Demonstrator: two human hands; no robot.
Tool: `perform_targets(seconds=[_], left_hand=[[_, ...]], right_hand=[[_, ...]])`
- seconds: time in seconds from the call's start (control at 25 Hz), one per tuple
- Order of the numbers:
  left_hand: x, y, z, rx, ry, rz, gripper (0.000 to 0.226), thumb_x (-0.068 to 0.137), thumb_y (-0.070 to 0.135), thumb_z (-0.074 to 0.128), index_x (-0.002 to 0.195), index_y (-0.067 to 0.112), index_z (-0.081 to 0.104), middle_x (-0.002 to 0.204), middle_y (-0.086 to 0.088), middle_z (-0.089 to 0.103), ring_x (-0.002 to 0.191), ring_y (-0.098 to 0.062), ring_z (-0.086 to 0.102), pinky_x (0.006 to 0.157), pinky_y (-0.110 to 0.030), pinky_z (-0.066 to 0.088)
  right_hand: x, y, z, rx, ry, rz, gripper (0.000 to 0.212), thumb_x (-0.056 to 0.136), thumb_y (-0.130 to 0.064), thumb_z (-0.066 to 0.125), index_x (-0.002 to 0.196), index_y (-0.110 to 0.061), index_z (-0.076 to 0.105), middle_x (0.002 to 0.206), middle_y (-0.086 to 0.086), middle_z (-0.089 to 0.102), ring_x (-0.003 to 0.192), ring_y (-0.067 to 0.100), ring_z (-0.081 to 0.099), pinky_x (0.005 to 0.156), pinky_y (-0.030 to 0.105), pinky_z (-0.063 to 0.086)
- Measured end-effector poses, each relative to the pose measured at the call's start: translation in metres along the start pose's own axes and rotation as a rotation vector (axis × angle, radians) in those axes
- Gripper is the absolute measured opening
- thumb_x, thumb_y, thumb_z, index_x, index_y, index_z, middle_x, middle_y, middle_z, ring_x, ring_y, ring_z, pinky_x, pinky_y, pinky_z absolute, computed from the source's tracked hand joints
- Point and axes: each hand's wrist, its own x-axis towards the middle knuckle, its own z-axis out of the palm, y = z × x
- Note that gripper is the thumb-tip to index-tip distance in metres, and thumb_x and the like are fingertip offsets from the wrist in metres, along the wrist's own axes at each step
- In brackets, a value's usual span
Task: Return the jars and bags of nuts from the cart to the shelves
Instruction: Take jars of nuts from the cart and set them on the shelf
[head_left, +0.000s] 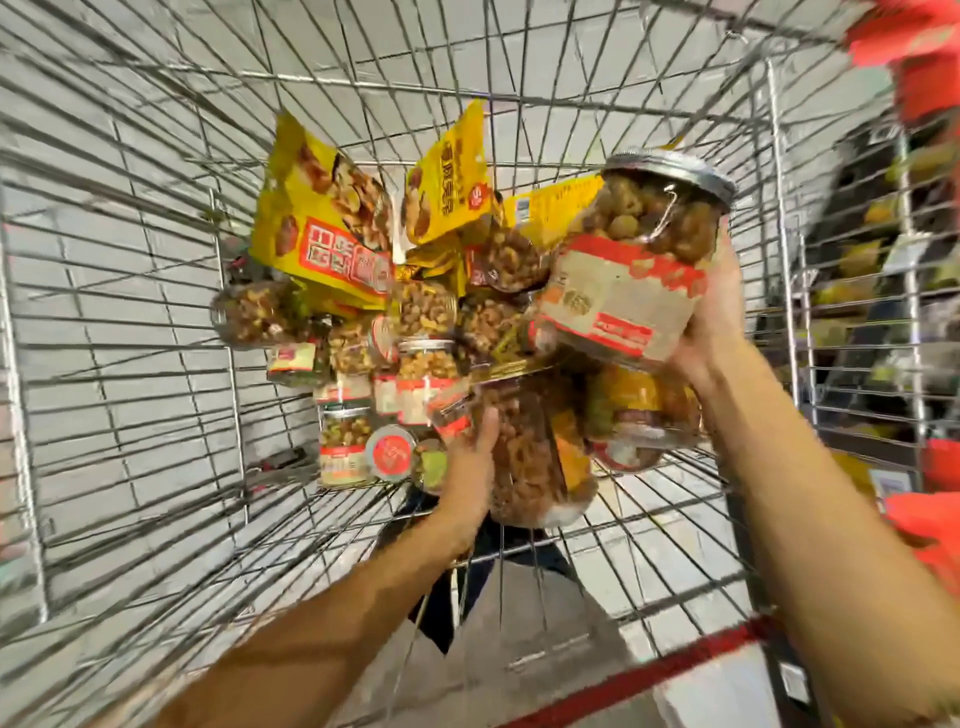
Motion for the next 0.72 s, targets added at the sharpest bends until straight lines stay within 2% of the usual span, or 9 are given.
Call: perform_targets(seconds=[0.04, 0.12, 0.2, 0.28, 0.32, 0.36, 0.48, 0.6, 0.72], left_hand=[[0.007, -0.004, -0.005, -0.007, 0.072, -0.039, 0.048, 0.097, 0.046, 0.038, 0.129, 0.012, 0.052, 0.118, -0.003, 0.062, 0.109, -0.023, 0.057, 0.09, -0.023, 0.044], [0.031, -0.011, -0.02, -0.008, 0.256, -0.119, 0.055, 0.099, 0.046, 0.031, 0.11, 0.002, 0.062, 0.104, -0.018, 0.066, 0.098, -0.034, 0.061, 0.085, -0.027, 0.052], [0.055, -0.017, -0.037, -0.044, 0.267, -0.191, 0.061, 0.099, 0.046, 0.03, 0.115, -0.005, 0.059, 0.111, -0.03, 0.062, 0.104, -0.043, 0.059, 0.094, -0.045, 0.048], [0.07, -0.02, -0.037, -0.105, 0.185, -0.187, 0.057, 0.097, 0.045, 0.037, 0.127, -0.001, 0.051, 0.124, -0.028, 0.056, 0.116, -0.044, 0.053, 0.102, -0.055, 0.04], [0.075, -0.025, -0.032, -0.107, 0.149, -0.181, 0.056, 0.096, 0.046, 0.04, 0.132, 0.004, 0.047, 0.128, -0.025, 0.055, 0.12, -0.042, 0.051, 0.103, -0.055, 0.039], [0.074, -0.03, -0.027, -0.097, 0.127, -0.181, 0.055, 0.094, 0.048, 0.043, 0.134, 0.01, 0.045, 0.129, -0.021, 0.055, 0.119, -0.039, 0.053, 0.103, -0.054, 0.04], [0.08, -0.038, -0.015, -0.118, 0.127, -0.206, 0.05, 0.088, 0.046, 0.058, 0.13, 0.021, 0.045, 0.122, -0.01, 0.062, 0.099, -0.026, 0.064, 0.088, -0.041, 0.053], [0.098, -0.039, -0.017, -0.022, 0.169, -0.22, 0.074, 0.075, 0.054, 0.069, 0.135, 0.027, 0.036, 0.116, -0.008, 0.06, 0.103, -0.029, 0.061, 0.092, -0.047, 0.051], [0.106, -0.033, -0.015, 0.008, 0.195, -0.169, 0.09, 0.058, 0.065, 0.072, 0.133, 0.028, 0.04, 0.12, -0.007, 0.06, 0.108, -0.031, 0.058, 0.095, -0.049, 0.048]], right_hand=[[0.001, -0.003, 0.0, 0.005, 0.0, -0.007, 0.057, 0.098, -0.053, 0.019, 0.1, -0.015, 0.061, 0.079, 0.005, 0.075, 0.076, 0.02, 0.072, 0.064, 0.031, 0.057], [0.005, -0.005, -0.001, 0.003, 0.002, -0.005, 0.058, 0.098, -0.053, 0.018, 0.096, -0.013, 0.06, 0.07, 0.004, 0.074, 0.069, 0.019, 0.071, 0.06, 0.031, 0.057], [0.011, -0.001, 0.0, 0.005, 0.013, 0.02, 0.062, 0.097, -0.055, 0.018, 0.089, -0.013, 0.063, 0.067, 0.005, 0.073, 0.066, 0.018, 0.071, 0.059, 0.03, 0.057], [0.021, 0.006, 0.003, -0.008, 0.028, 0.042, 0.065, 0.097, -0.054, 0.019, 0.078, -0.014, 0.066, 0.063, 0.004, 0.071, 0.06, 0.016, 0.07, 0.054, 0.026, 0.056], [0.026, 0.011, 0.005, -0.025, 0.03, 0.052, 0.064, 0.097, -0.054, 0.019, 0.082, -0.014, 0.066, 0.065, 0.004, 0.072, 0.062, 0.017, 0.07, 0.055, 0.026, 0.056], [0.029, 0.014, 0.007, -0.04, 0.033, 0.057, 0.061, 0.097, -0.055, 0.019, 0.09, -0.014, 0.064, 0.07, 0.005, 0.073, 0.066, 0.018, 0.071, 0.057, 0.027, 0.057], [0.039, 0.024, 0.008, -0.101, 0.05, 0.1, 0.06, 0.095, -0.058, 0.022, 0.107, -0.016, 0.062, 0.089, 0.008, 0.073, 0.08, 0.022, 0.071, 0.062, 0.032, 0.058], [0.043, 0.03, 0.006, -0.119, 0.063, 0.114, 0.062, 0.095, -0.059, 0.022, 0.104, -0.016, 0.065, 0.089, 0.007, 0.074, 0.082, 0.022, 0.071, 0.065, 0.033, 0.059], [0.043, 0.032, 0.004, -0.092, 0.032, 0.132, 0.072, 0.095, -0.06, 0.019, 0.084, -0.017, 0.076, 0.087, 0.006, 0.075, 0.081, 0.023, 0.072, 0.065, 0.038, 0.059]])
